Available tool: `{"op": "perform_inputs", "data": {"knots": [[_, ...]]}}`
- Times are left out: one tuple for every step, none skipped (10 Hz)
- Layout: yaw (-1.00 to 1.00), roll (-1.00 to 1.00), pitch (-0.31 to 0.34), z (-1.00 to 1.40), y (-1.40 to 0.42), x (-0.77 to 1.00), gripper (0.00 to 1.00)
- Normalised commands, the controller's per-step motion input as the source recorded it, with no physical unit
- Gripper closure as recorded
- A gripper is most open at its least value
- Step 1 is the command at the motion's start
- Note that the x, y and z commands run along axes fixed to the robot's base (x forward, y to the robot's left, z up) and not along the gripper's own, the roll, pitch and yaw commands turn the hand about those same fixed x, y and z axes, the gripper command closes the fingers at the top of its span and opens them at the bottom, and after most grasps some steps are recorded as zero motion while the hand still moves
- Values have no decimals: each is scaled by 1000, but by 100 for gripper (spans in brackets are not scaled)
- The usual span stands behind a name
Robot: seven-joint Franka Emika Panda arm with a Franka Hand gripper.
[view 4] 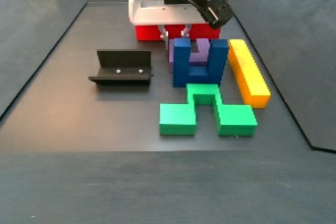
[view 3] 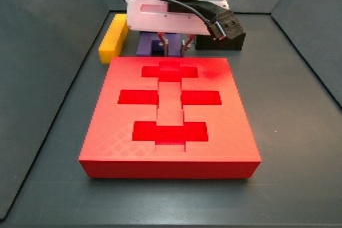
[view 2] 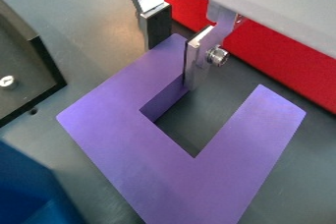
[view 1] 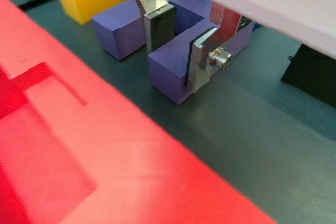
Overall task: Pick up the purple object. Move up. Place the purple object on the fixture. Regrasp the purple object. Move to above the board. Insert the purple object.
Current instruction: Pick up the purple object.
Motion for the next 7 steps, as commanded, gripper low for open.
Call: {"op": "perform_inputs", "data": {"knots": [[0,0,0,0,0,0,100],[0,0,0,0,0,0,100],[0,0,0,0,0,0,100],[0,0,0,0,0,0,100],[0,0,0,0,0,0,100],[0,0,0,0,0,0,100],[0,0,0,0,0,0,100]]}}
